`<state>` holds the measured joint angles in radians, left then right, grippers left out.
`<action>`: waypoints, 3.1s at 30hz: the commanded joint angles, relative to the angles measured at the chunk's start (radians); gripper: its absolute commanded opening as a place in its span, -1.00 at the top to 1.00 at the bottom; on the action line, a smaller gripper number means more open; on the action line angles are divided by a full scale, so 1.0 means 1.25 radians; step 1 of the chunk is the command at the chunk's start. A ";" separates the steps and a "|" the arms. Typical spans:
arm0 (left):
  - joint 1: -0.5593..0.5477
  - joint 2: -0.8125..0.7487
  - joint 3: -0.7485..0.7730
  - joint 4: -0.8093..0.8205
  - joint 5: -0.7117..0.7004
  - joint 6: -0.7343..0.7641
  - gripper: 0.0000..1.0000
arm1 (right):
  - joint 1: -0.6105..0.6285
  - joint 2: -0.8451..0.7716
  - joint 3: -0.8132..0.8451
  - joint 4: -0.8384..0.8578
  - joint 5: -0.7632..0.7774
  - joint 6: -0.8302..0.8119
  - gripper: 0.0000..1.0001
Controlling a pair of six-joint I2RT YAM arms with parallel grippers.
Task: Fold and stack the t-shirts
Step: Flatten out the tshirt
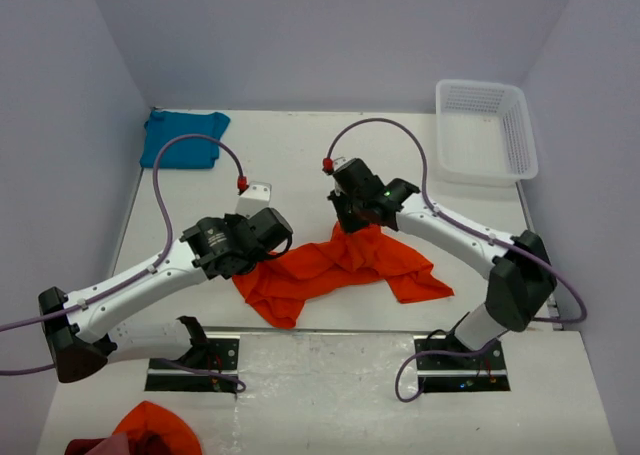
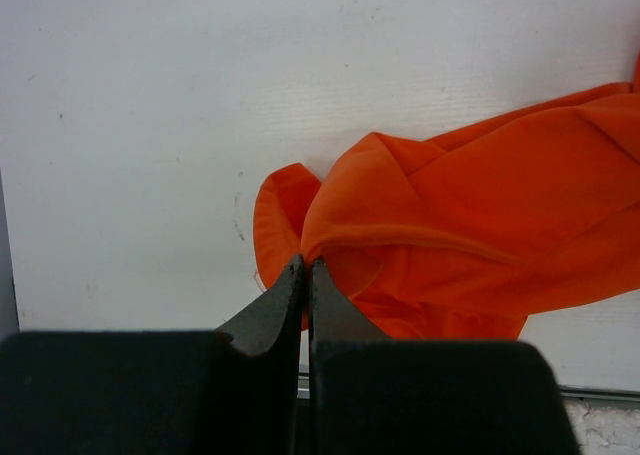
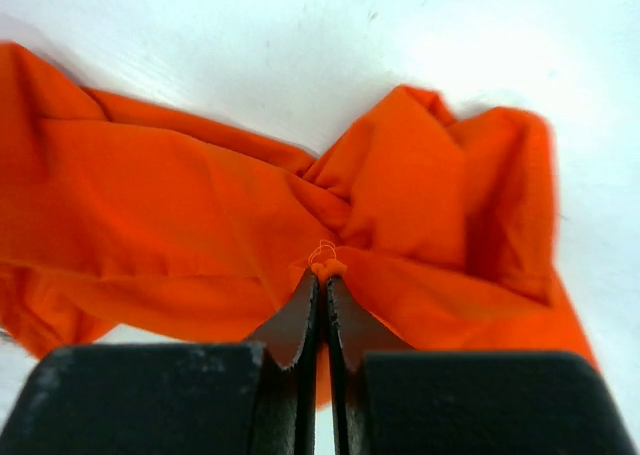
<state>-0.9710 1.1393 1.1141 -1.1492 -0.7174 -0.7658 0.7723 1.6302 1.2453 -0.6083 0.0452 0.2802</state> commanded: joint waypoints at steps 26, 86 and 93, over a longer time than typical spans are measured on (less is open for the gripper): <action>0.052 0.024 0.320 -0.126 -0.102 0.105 1.00 | -0.042 -0.322 0.505 -0.440 0.327 -0.017 1.00; 0.126 0.097 -0.059 0.260 0.124 0.236 1.00 | 0.247 -0.486 -0.599 -0.017 0.193 0.679 0.34; 0.136 0.091 -0.070 0.259 0.124 0.240 1.00 | 0.355 -0.403 -0.538 0.064 0.147 0.617 1.00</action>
<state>-0.8162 1.2804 1.0351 -0.8520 -0.5697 -0.4885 1.1454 1.0782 0.5034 -0.6136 0.2535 1.0885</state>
